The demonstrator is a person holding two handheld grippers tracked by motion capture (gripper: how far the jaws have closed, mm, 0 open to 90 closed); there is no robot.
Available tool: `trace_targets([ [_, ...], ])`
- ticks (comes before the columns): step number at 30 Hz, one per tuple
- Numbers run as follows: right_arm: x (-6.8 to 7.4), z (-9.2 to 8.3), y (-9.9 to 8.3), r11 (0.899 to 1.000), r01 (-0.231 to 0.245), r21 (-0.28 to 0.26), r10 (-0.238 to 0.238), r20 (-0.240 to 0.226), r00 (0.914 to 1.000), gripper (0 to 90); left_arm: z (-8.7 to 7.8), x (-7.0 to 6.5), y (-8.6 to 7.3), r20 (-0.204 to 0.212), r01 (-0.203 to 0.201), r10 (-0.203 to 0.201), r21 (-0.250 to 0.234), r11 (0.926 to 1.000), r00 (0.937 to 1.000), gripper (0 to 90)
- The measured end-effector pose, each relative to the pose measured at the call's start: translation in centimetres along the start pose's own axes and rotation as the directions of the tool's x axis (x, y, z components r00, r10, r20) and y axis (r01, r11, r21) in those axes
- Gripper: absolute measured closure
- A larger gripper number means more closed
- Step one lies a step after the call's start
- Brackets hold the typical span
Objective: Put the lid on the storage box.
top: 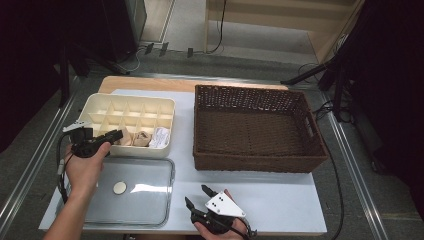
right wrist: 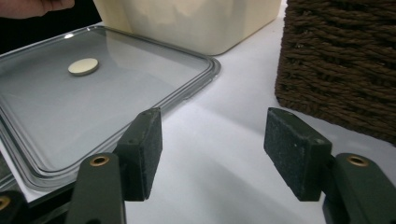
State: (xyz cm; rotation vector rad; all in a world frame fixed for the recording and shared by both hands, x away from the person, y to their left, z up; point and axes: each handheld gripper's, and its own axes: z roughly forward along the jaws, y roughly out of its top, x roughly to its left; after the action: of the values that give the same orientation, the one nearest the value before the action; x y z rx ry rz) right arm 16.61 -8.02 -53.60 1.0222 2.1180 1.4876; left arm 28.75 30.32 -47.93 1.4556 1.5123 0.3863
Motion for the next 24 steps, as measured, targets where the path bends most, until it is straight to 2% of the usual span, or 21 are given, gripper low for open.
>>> trace_targets([
  [2,0.1,0.1,0.1,1.000,-0.029,-0.002,0.029,-0.019,0.9994,43.2,-0.8,-0.2,-0.2,0.006,-0.030,0.031,-0.035,0.9989,0.9995,53.8],
  [3,0.2,0.2,0.1,1.000,-0.022,0.000,0.022,-0.021,0.9995,44.2,-1.3,-0.2,-0.3,0.005,-0.044,0.044,-0.048,0.9979,0.9990,50.8],
  [7,0.5,0.3,0.2,1.000,-0.016,0.009,0.016,-0.009,0.9998,47.8,-3.3,-0.3,-1.2,0.009,-0.094,0.096,-0.094,0.9911,0.9954,45.7],
  [9,0.7,0.4,0.2,1.000,-0.008,0.020,0.008,0.004,1.0000,51.2,-4.3,-0.2,-1.6,0.014,-0.103,0.105,-0.101,0.9896,0.9944,44.1],
  [12,1.0,0.7,0.4,0.999,-0.027,0.040,0.027,-0.004,0.9996,54.0,-5.8,-0.1,-2.4,0.010,-0.120,0.122,-0.118,0.9857,0.9924,40.7],
  [15,1.4,1.1,0.5,0.999,-0.013,0.036,0.014,-0.019,0.9997,54.0,-7.4,0.4,-3.5,0.004,-0.113,0.115,-0.153,0.9817,0.9933,39.9],
  [18,1.8,1.5,0.5,1.000,-0.011,0.029,0.011,-0.023,0.9997,53.0,-8.6,1.0,-4.7,-0.023,-0.119,0.117,-0.191,0.9744,0.9929,34.8],
  [20,2.1,1.7,0.6,0.999,-0.006,0.037,0.007,-0.020,0.9998,53.3,-9.3,1.6,-5.4,-0.038,-0.120,0.115,-0.191,0.9742,0.9926,33.2],
  [24,2.5,2.2,0.7,0.999,-0.009,0.049,0.010,-0.026,0.9996,54.1,-10.6,3.0,-6.9,-0.070,-0.113,0.102,-0.168,0.9793,0.9923,33.3],
])
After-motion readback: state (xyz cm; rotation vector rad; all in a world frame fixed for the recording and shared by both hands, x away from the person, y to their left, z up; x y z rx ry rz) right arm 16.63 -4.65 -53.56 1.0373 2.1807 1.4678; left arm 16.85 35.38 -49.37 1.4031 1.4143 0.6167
